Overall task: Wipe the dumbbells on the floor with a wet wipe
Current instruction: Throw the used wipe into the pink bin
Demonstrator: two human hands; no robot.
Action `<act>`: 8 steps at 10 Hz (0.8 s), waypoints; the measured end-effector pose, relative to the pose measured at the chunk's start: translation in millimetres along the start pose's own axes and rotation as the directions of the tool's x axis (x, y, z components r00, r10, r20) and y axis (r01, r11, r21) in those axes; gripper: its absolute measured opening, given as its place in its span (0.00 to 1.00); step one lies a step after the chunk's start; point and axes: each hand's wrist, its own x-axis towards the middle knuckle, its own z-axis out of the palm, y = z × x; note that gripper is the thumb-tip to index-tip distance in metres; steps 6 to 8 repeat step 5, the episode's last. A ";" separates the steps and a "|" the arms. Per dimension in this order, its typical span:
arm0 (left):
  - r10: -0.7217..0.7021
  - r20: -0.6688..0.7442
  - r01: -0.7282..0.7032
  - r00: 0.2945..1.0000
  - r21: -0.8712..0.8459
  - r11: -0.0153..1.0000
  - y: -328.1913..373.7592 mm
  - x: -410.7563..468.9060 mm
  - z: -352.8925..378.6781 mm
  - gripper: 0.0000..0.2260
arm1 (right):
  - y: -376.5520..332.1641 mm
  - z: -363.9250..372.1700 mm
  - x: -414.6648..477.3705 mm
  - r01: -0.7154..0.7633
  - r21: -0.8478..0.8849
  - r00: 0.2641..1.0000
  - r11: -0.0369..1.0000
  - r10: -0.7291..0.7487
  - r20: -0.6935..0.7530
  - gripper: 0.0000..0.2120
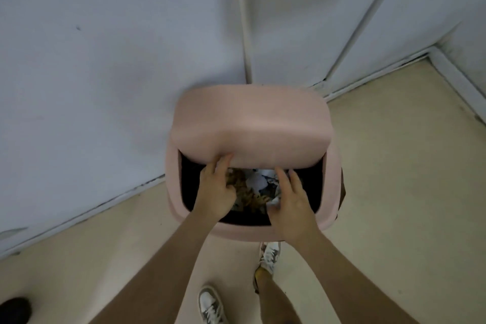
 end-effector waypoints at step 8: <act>-0.341 -0.182 0.219 0.922 -0.480 0.849 28.6 -165.6 -79.4 0.16 | -49.0 -53.2 -71.6 0.188 0.133 0.958 0.973 -0.212 0.192 0.29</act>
